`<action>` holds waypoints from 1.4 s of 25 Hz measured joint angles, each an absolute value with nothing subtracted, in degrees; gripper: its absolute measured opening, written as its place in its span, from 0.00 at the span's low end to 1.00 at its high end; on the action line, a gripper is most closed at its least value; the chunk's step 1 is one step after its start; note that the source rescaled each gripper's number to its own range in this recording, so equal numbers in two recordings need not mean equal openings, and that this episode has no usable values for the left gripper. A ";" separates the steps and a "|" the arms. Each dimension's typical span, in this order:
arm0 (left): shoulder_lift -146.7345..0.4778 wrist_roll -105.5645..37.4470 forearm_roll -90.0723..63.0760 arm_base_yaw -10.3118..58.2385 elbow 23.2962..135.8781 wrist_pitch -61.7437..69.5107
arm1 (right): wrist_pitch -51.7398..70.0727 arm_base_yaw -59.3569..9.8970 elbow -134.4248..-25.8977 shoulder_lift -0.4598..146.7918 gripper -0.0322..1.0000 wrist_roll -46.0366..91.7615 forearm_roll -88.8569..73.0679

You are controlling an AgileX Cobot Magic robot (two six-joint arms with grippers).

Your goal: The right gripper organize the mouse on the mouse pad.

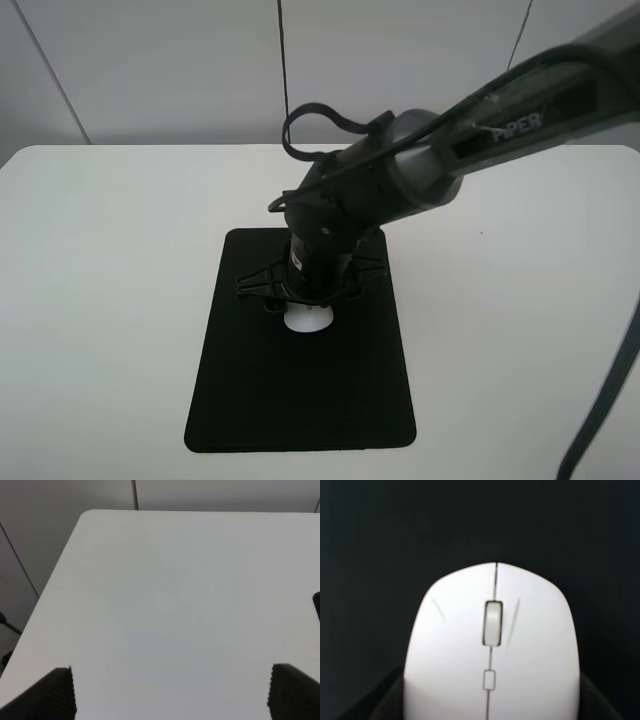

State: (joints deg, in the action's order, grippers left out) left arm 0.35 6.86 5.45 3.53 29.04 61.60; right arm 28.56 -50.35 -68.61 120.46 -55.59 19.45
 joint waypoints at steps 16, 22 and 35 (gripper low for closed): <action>0.35 6.86 5.45 3.53 29.04 61.60 | 28.78 -50.35 -68.61 120.48 0.24 -55.59 18.98; 0.35 6.86 5.45 3.53 29.04 61.60 | 30.18 -50.35 -68.61 120.53 0.81 -55.59 18.44; 0.35 6.86 5.45 3.53 29.04 61.60 | 30.29 -50.35 -68.61 111.76 0.83 -55.59 19.15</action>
